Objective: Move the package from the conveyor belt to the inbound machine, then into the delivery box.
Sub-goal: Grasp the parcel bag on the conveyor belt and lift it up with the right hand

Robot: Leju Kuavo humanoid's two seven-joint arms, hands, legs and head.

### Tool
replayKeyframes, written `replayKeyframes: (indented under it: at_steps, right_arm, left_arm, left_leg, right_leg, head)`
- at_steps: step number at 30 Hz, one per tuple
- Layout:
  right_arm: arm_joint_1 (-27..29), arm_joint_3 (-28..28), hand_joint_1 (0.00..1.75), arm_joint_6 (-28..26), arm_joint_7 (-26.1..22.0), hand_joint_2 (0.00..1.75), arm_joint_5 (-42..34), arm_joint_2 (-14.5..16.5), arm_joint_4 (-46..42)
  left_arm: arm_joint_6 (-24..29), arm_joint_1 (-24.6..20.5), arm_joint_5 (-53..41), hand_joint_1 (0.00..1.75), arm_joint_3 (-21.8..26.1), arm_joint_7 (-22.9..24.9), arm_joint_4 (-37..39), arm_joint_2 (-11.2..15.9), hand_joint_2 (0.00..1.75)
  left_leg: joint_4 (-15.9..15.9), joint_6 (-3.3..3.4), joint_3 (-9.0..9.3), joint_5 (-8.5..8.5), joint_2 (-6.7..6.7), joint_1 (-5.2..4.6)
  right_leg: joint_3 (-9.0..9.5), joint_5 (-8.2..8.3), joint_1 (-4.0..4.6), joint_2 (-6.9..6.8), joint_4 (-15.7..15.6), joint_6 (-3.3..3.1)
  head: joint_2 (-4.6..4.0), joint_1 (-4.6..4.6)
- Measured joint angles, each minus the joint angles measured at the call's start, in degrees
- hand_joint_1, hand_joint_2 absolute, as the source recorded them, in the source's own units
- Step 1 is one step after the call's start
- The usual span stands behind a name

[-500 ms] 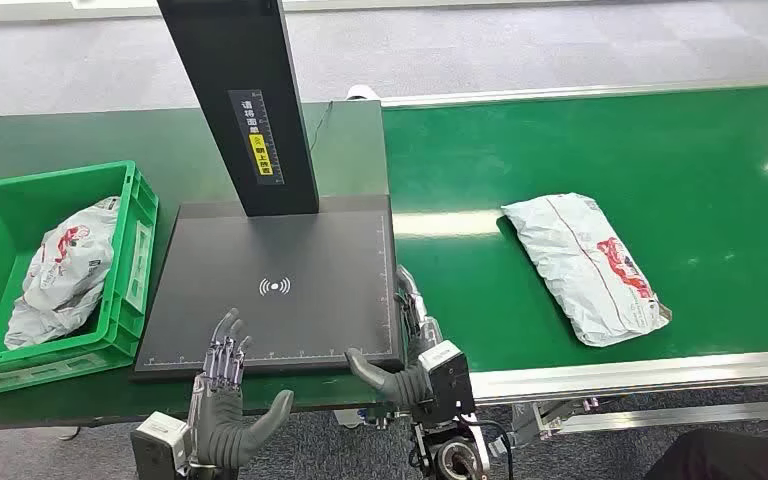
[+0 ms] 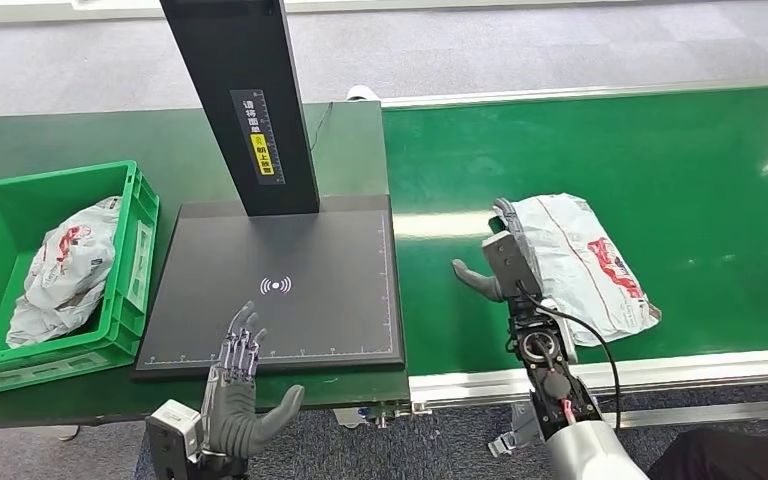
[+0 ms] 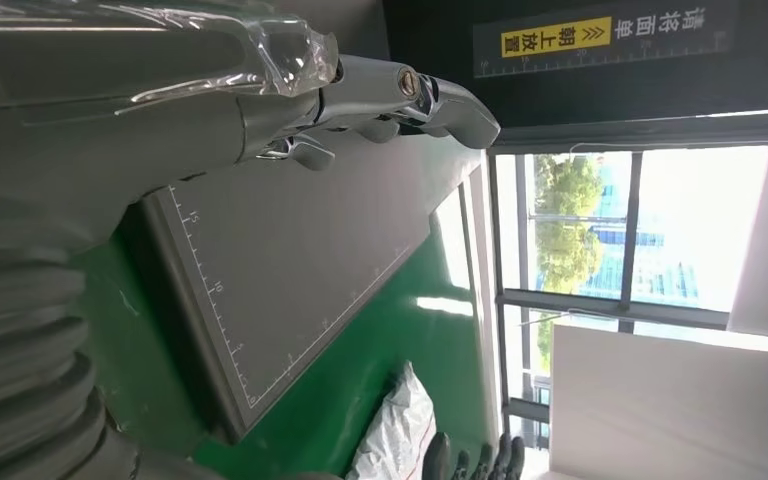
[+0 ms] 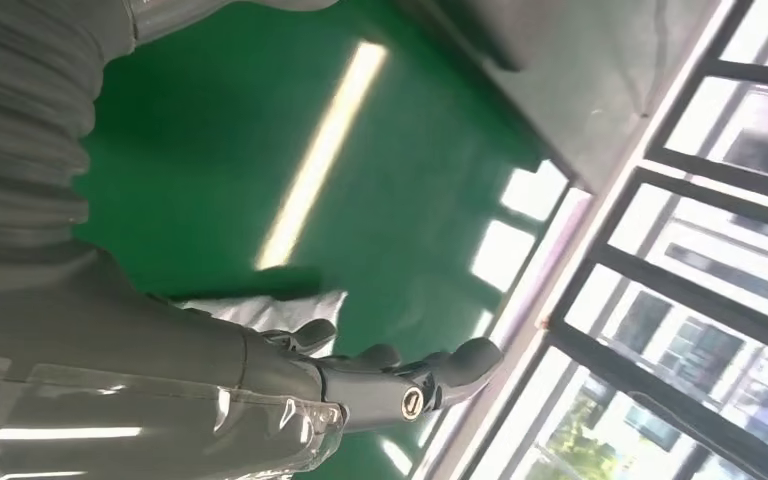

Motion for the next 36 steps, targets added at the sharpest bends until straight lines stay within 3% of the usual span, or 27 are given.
replayKeyframes:
  at_steps: [8,18,25,30,34,36]
  right_arm:
    - [-9.35,-4.28,0.0,-11.66,11.72,1.75,4.9,-6.52,10.35]
    - [-13.68,-5.88,0.0,-12.93,15.63,1.75,6.72,-9.81,15.62]
    - [-15.63,-7.82,0.0,-6.04,21.47,1.75,9.41,-11.46,17.83]
    - [-16.02,-7.55,0.0,-4.75,24.08,1.75,11.31,-11.71,18.4]
    - [-17.14,-6.74,0.0,6.92,31.25,1.75,14.94,-12.26,20.04]
    - [-17.15,-6.34,0.0,9.13,34.88,1.75,16.9,-12.29,20.42]
  left_arm:
    - [-0.45,-1.45,0.28,0.0,0.04,-0.19,2.09,-0.01,1.75]
    - [-0.45,-2.57,0.88,0.0,0.14,-0.49,4.11,0.08,1.75]
    - [-0.55,-3.22,1.58,0.0,0.64,-0.9,5.54,0.42,1.75]
    - [-0.72,-3.45,1.77,0.0,0.86,-0.9,5.87,0.51,1.75]
    - [-1.89,-4.55,2.28,0.0,1.75,-1.07,7.7,0.93,1.75]
    - [-2.27,-5.08,2.29,0.0,1.97,-1.08,8.36,0.96,1.75]
  left_leg:
    - [0.01,0.04,-0.18,0.04,-0.08,0.0]
    - [0.02,0.04,-0.19,0.04,-0.16,0.01]
    - [0.02,0.04,-0.2,0.04,-0.16,0.0]
    - [0.02,0.04,-0.2,0.04,-0.16,0.0]
    - [0.02,0.04,-0.2,0.05,-0.17,0.01]
    - [0.02,0.04,-0.2,0.06,-0.18,0.01]
  right_leg:
    - [-0.08,0.03,-0.01,-0.09,0.01,0.02]
    - [-0.12,0.04,0.0,-0.13,0.0,0.04]
    - [-0.11,0.05,-0.01,-0.13,0.0,0.04]
    - [-0.11,0.05,-0.01,-0.13,0.0,0.04]
    - [-0.12,0.05,0.0,-0.14,0.01,0.04]
    - [-0.12,0.05,0.0,-0.16,0.01,0.04]
  head:
    - [0.01,-0.01]
    - [0.0,-0.03]
    - [0.0,-0.02]
    - [0.0,-0.02]
    - [0.01,-0.02]
    - [0.0,-0.02]
